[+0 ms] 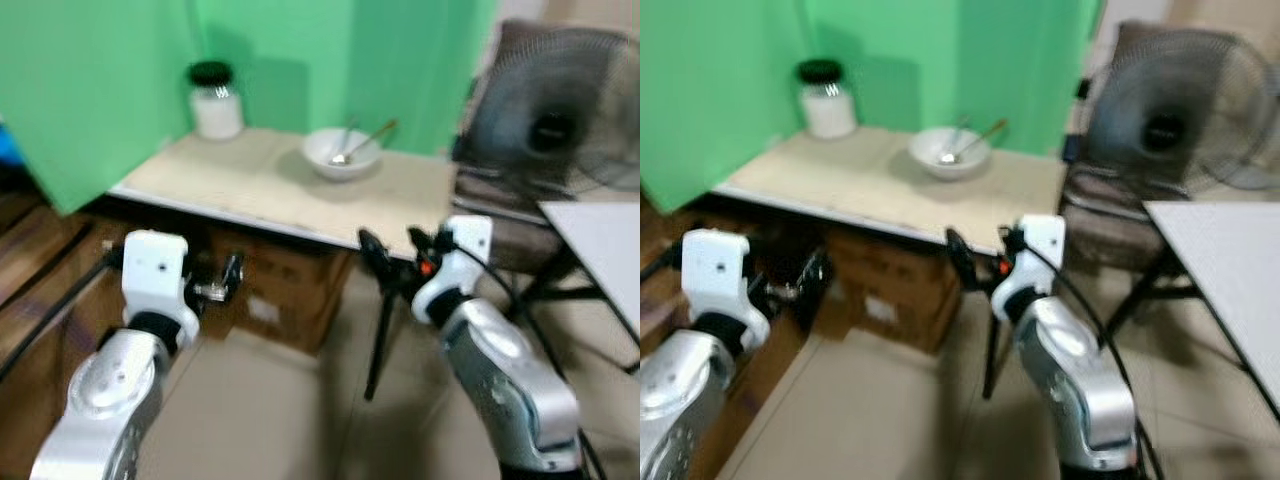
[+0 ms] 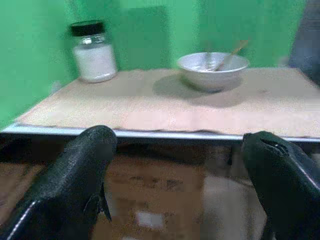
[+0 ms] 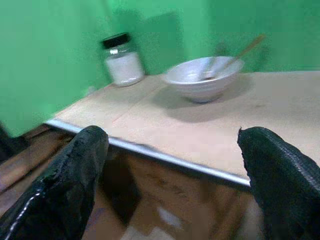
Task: Setting the table
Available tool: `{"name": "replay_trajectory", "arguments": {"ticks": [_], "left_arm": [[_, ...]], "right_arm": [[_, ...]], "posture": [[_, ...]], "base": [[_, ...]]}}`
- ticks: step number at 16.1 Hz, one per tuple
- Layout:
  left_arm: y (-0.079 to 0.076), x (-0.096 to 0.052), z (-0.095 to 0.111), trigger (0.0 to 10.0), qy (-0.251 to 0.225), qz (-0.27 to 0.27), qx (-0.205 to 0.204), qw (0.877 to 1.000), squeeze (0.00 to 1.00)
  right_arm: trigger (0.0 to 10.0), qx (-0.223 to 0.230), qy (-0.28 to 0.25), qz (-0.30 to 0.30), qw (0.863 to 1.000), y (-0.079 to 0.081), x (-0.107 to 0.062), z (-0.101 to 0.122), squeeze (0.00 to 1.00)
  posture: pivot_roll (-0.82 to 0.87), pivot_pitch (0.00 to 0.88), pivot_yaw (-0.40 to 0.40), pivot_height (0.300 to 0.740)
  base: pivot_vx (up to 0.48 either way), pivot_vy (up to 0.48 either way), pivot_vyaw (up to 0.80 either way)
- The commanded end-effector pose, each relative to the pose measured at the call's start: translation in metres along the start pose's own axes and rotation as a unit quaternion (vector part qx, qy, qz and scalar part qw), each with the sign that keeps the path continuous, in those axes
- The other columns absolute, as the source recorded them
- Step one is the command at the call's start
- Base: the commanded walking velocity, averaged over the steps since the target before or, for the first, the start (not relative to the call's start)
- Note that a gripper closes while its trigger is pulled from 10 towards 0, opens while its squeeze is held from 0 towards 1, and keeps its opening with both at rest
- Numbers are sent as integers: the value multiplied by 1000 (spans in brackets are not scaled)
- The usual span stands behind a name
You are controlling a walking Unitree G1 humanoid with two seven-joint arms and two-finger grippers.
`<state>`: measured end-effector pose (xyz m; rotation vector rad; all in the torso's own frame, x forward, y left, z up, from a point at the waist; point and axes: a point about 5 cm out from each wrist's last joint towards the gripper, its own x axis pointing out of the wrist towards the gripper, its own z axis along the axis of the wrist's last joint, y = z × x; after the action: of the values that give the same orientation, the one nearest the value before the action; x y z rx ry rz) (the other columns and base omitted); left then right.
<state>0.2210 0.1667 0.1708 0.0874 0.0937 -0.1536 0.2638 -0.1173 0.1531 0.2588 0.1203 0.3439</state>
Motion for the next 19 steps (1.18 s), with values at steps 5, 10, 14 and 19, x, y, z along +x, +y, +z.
{"name": "replay_trajectory", "arguments": {"ticks": [5,10,14,19], "left_arm": [[-2,-1,2,10000,-1,-8,1,1000,0],[-3,-2,1,10000,1,-11,3,1000,0],[-2,-1,1,10000,0,-13,3,1000,0],[-3,-1,1,10000,-1,-18,3,1000,0]], "right_arm": [[10000,0,-3,-3,1000,-1,0,3,0],[10000,2,-4,-3,1000,0,-1,3,0],[10000,1,-4,-2,1000,0,0,3,0],[10000,1,-6,-1,1000,0,0,3,0]], "posture": [[-23,0,21,740],[-22,0,22,740],[-21,0,21,740],[-22,0,18,740]], "base": [[312,0,0],[315,0,0],[312,0,0],[314,0,0]]}}
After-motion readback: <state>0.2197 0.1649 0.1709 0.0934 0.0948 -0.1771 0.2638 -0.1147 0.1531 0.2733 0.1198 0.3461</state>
